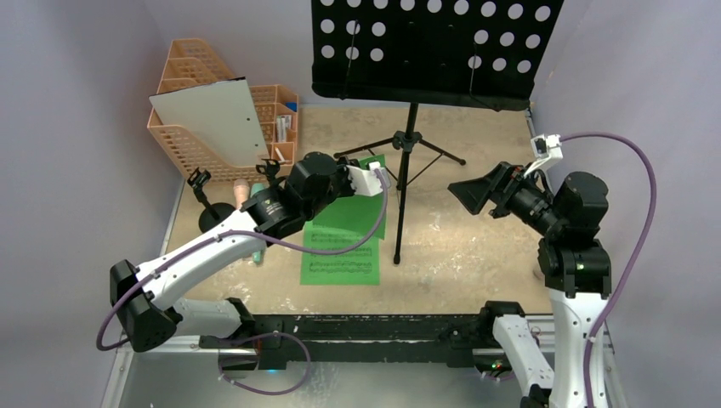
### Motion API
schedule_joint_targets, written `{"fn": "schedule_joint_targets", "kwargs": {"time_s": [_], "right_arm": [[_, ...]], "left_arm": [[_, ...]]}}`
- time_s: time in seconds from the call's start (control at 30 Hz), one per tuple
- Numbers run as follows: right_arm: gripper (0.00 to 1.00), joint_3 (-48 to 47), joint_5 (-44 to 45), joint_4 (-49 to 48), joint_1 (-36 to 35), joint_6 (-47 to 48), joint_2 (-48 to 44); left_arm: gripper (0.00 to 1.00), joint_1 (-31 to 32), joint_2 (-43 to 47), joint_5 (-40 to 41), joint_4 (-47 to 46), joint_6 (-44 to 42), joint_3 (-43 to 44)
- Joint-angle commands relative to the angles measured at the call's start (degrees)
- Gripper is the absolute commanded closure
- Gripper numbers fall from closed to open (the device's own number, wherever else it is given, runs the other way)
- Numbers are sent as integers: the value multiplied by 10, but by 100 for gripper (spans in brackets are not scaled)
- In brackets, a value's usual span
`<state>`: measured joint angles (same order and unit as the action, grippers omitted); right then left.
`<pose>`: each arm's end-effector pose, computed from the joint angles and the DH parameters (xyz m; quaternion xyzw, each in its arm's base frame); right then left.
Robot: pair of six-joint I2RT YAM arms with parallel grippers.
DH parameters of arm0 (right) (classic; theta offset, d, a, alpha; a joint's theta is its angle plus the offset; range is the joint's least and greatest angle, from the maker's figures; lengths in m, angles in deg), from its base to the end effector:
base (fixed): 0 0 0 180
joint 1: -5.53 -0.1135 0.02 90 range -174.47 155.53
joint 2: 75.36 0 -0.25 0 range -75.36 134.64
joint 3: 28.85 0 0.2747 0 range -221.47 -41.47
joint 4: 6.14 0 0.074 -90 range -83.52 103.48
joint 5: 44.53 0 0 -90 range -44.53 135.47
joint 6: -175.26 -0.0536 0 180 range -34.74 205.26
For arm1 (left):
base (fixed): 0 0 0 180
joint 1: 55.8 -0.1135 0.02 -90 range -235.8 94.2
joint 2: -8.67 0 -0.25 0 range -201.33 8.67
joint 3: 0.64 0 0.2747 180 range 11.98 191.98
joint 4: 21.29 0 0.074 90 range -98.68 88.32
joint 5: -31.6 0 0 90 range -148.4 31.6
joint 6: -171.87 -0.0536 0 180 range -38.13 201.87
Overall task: Pack up the instrument practice props
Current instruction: Place the sheet music at the center of the board.
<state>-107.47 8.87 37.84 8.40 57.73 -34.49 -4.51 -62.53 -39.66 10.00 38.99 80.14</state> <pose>0.1659 0.0237 0.4326 -0.0170 0.7371 0.3637 0.5693 0.2174 -0.2438 0.3497 0.5358 0.6229 0.0938 0.5622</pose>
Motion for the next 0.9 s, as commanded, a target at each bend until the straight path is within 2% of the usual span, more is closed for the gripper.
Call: {"fn": "schedule_joint_targets", "kwargs": {"time_s": [0.0,0.3,0.6,0.87], "right_arm": [[7,9,-16,-32,-4,10,6],[7,16,-18,-35,-4,14,4],[7,30,-21,-40,-4,20,0],[7,45,-26,-49,-4,25,5]], "left_arm": [[100,-28,-13,-40,-73,-27,18],[100,-34,-5,-40,-96,-42,-1],[100,-34,30,-60,-48,19,-96],[100,-33,55,-161,-17,95,-185]]}}
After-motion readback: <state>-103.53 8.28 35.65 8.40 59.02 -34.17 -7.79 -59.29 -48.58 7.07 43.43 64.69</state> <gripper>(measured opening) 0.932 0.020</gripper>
